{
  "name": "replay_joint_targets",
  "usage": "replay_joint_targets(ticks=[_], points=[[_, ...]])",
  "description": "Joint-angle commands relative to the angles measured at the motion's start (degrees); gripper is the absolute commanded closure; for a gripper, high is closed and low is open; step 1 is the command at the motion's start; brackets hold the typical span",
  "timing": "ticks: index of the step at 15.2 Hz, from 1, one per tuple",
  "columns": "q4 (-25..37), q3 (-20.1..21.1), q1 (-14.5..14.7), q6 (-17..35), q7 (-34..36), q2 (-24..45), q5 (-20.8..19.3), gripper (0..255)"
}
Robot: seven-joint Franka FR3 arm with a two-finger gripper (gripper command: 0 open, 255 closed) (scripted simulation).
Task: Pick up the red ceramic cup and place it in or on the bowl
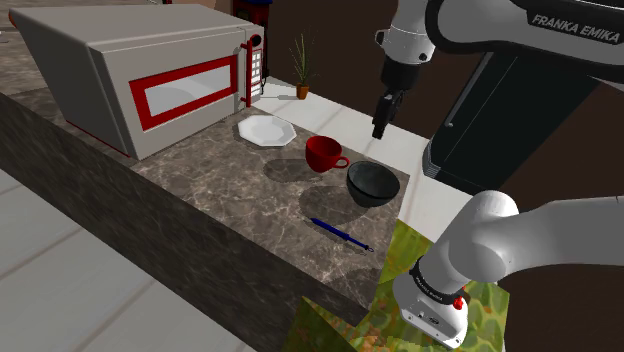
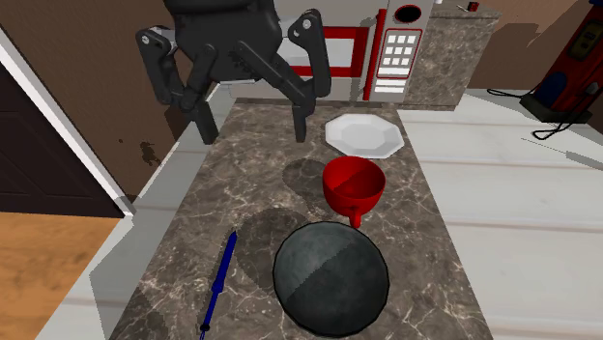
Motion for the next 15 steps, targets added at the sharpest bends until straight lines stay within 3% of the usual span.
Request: replay_joint_targets(ticks=[1,8,15], points=[[0.0,0.0,0.0,0.0,0.0,0.0,0.0,0],[-2.4,-0.6,-1.1,12.8,0.4,10.8,-1.4,0],[-0.9,-1.0,-2.3,24.2,1.3,24.1,-3.2,0]])
